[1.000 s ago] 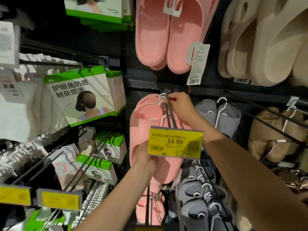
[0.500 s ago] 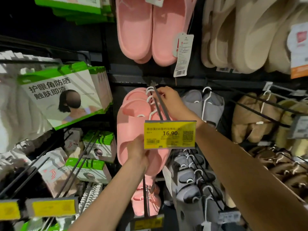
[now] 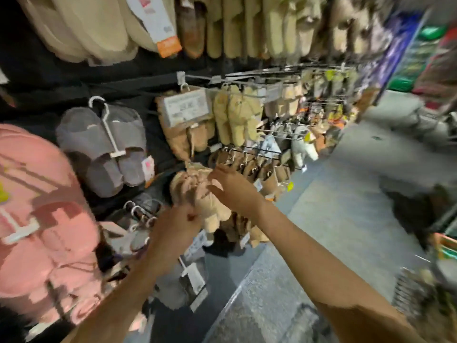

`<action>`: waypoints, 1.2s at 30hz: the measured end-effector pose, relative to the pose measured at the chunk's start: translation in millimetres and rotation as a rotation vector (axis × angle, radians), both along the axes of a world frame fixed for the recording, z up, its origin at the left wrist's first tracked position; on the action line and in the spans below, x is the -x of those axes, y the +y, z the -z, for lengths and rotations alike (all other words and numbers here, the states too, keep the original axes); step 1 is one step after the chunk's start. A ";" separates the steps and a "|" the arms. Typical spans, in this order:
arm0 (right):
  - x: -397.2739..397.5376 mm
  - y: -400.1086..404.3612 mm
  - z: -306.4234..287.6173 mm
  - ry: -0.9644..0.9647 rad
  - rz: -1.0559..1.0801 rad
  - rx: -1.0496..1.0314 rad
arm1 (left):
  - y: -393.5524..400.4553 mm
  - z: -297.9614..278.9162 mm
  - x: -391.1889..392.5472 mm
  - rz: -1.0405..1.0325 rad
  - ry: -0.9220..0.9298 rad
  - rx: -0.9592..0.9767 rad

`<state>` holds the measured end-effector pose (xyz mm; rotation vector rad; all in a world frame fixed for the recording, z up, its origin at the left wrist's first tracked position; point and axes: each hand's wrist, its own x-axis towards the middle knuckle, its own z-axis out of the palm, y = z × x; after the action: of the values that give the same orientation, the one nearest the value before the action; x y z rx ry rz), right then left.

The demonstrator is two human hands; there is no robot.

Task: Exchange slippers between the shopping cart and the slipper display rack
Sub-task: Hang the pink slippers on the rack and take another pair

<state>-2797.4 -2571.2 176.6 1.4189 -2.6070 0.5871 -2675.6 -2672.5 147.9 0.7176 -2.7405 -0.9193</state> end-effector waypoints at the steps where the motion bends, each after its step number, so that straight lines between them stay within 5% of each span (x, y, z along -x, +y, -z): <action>1: 8.4 35.2 7.7 0.001 0.106 0.012 | 18.8 -1.2 11.8 0.068 -0.034 0.123; 5: 24.5 182.3 25.3 -0.003 0.494 -0.046 | 108.2 -4.2 66.0 0.239 -0.047 0.361; 16: -65.7 524.5 62.2 -0.095 1.368 0.012 | 422.8 12.0 164.8 0.938 0.080 0.575; 24: -132.5 612.8 75.5 -0.094 1.748 0.144 | 578.8 66.4 167.9 1.362 0.087 0.575; 30: -114.5 644.6 125.8 -0.366 1.996 0.285 | 639.6 106.3 180.4 1.769 0.012 0.621; 36: -82.0 641.4 164.6 -0.623 1.885 0.244 | 683.6 138.5 202.3 2.085 0.014 0.735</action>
<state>-2715.5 -1929.8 12.0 -1.5188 -2.5991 0.8437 -2877.9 -1988.9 9.4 -2.3990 -2.4477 0.2237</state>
